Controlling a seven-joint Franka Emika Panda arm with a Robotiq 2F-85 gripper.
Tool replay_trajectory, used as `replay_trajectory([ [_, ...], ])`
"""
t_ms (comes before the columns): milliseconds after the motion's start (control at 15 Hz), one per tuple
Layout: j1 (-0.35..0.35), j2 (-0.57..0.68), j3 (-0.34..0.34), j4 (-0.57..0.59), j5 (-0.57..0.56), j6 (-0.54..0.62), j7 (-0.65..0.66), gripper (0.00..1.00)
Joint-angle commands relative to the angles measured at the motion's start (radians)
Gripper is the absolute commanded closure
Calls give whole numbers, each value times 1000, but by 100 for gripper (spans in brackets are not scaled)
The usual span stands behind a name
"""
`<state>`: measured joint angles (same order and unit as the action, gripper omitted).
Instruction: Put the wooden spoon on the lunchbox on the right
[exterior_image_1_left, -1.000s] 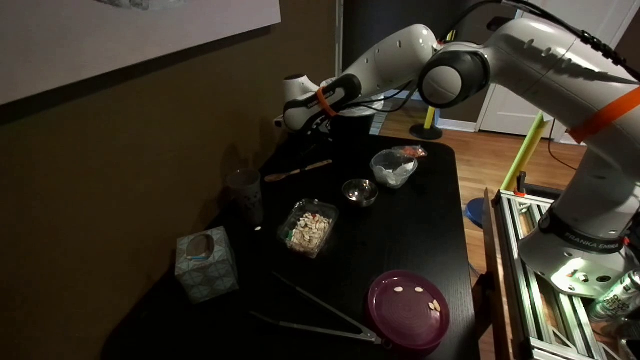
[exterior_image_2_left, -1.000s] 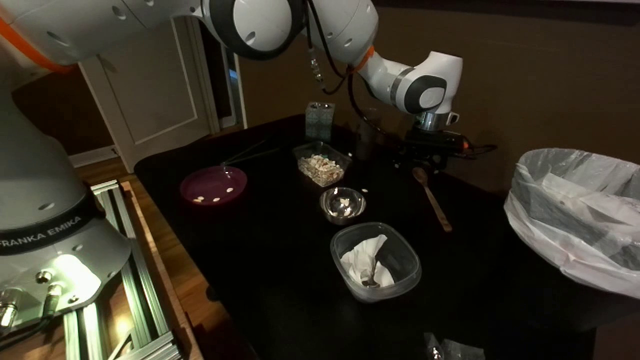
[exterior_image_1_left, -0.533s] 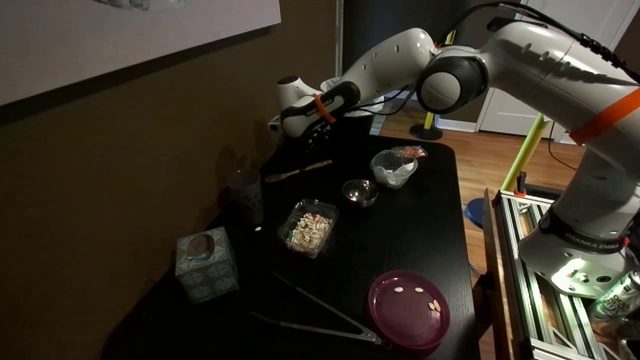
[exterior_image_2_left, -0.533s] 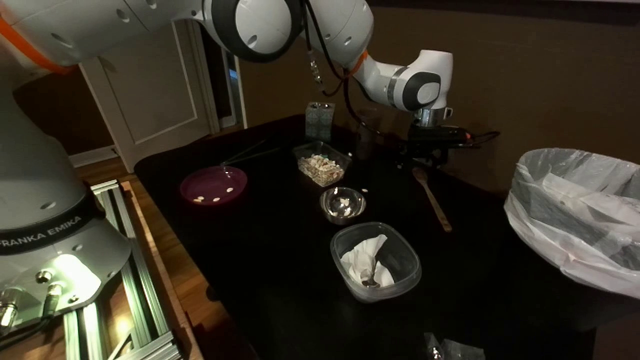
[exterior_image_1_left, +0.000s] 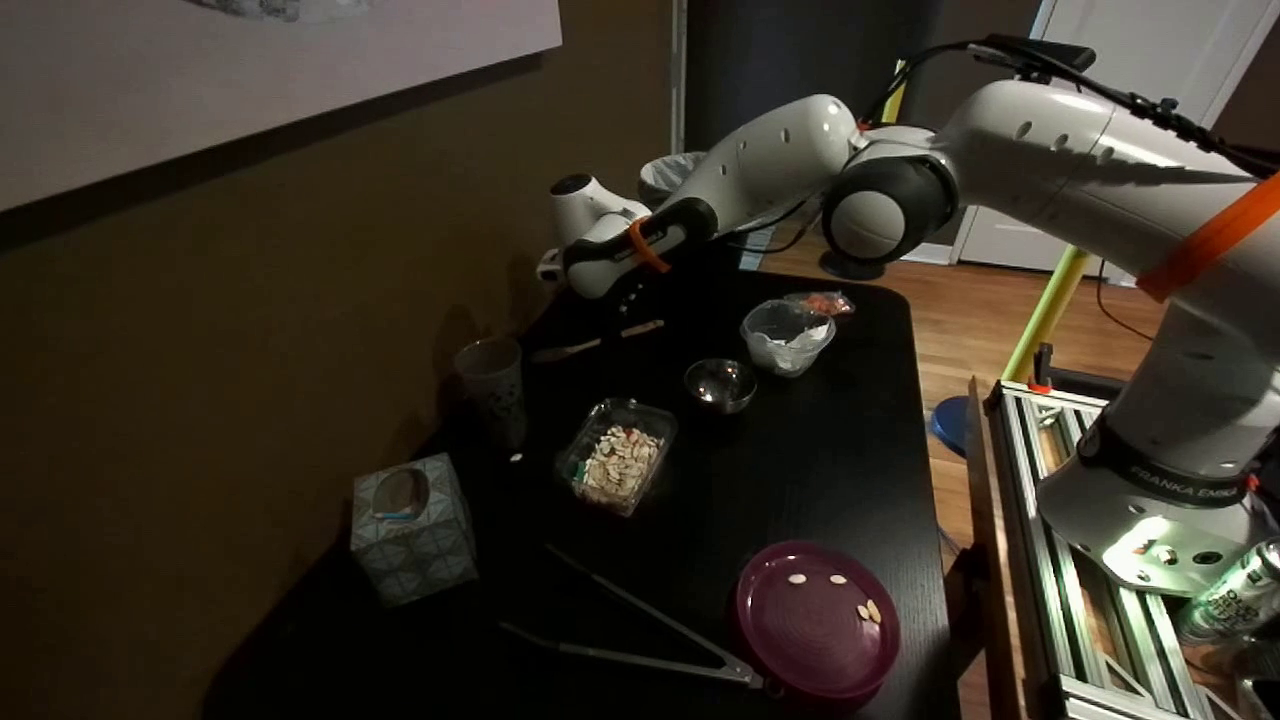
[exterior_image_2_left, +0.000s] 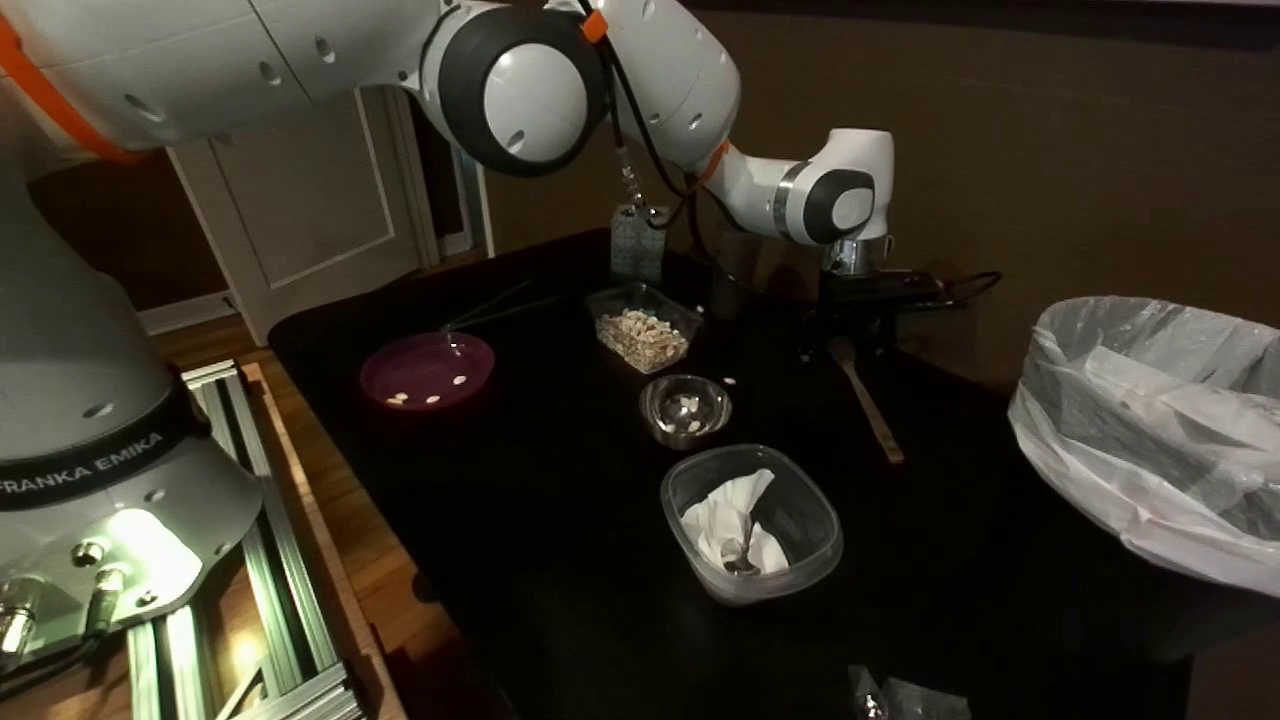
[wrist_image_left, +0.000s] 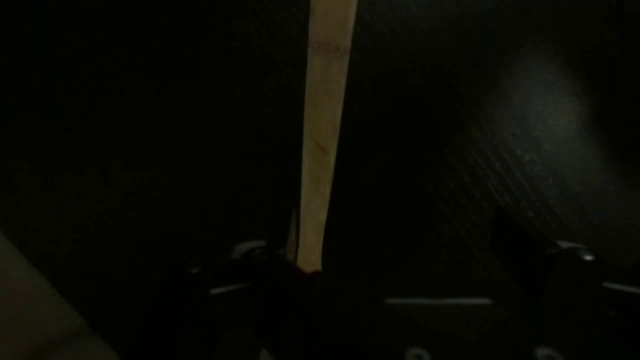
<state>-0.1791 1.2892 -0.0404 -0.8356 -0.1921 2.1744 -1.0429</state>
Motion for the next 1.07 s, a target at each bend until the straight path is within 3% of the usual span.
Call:
replay_trajectory([
  [0,-4,104,-34,158,-5,-85,31,0],
  [600,-12,149,-74,259,-23,-223,15,0],
  [867,-3,187,-128,323,-71,-191,53,0],
  [1000,-6,131,-111,245,-43,-191,30,0],
])
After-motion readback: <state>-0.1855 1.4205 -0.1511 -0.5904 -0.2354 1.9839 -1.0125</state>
